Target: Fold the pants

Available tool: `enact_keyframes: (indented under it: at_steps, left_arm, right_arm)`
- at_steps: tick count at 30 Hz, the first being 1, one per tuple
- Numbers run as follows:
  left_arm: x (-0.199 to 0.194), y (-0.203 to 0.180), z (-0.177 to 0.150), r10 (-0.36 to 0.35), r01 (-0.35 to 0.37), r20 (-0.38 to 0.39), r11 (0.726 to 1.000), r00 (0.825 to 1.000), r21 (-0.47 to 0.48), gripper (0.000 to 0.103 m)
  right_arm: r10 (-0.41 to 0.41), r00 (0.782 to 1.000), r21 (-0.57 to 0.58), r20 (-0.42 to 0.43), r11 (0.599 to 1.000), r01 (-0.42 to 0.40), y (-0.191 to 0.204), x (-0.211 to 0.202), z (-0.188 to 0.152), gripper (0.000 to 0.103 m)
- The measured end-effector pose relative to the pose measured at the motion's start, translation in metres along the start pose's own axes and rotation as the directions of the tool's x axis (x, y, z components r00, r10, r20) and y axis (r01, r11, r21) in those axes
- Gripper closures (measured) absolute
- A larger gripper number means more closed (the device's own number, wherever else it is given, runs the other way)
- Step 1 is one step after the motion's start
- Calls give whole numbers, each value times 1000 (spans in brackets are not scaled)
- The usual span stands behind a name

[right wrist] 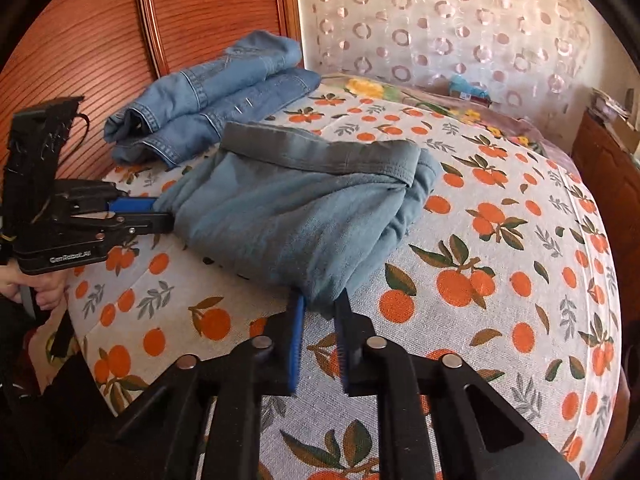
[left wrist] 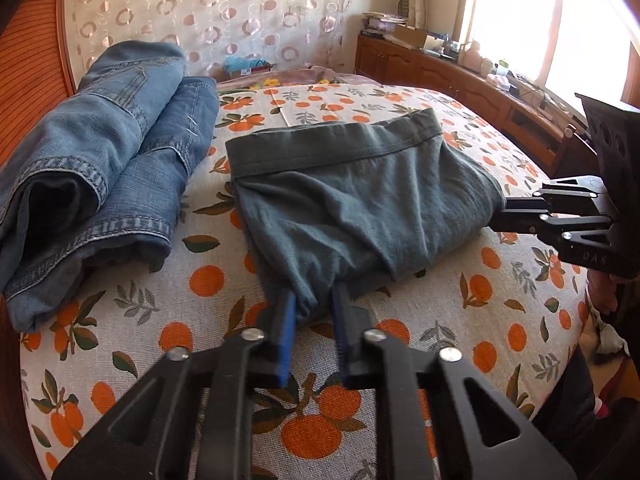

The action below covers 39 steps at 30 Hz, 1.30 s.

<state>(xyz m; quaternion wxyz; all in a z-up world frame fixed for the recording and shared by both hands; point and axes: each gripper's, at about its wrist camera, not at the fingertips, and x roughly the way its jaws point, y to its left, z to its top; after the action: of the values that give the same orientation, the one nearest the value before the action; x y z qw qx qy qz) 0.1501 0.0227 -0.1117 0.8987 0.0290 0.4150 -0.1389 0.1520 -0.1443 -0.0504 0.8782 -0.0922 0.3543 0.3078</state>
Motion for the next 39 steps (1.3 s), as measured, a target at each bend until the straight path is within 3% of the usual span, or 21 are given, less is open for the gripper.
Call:
enact_keyframes:
  at_steps: [13, 20, 31, 39]
  left_arm:
    - [-31, 5, -10, 8, -6, 73, 1000, 997, -21, 93]
    - [-37, 3, -19, -12, 14, 73, 1000, 997, -21, 93]
    - [-75, -23, -52, -57, 58, 69, 998, 996, -17, 93]
    - [-78, -31, -72, -66, 67, 27, 997, 997, -39, 93]
  right_arm:
    - [-21, 998, 56, 64, 998, 18, -13, -33, -16, 95]
    - [-44, 997, 66, 70, 997, 39, -10, -46, -29, 95]
    - [23, 996, 110, 83, 993, -32, 2, -84, -66, 95]
    - [53, 997, 132, 53, 990, -60, 7, -93, -93, 94]
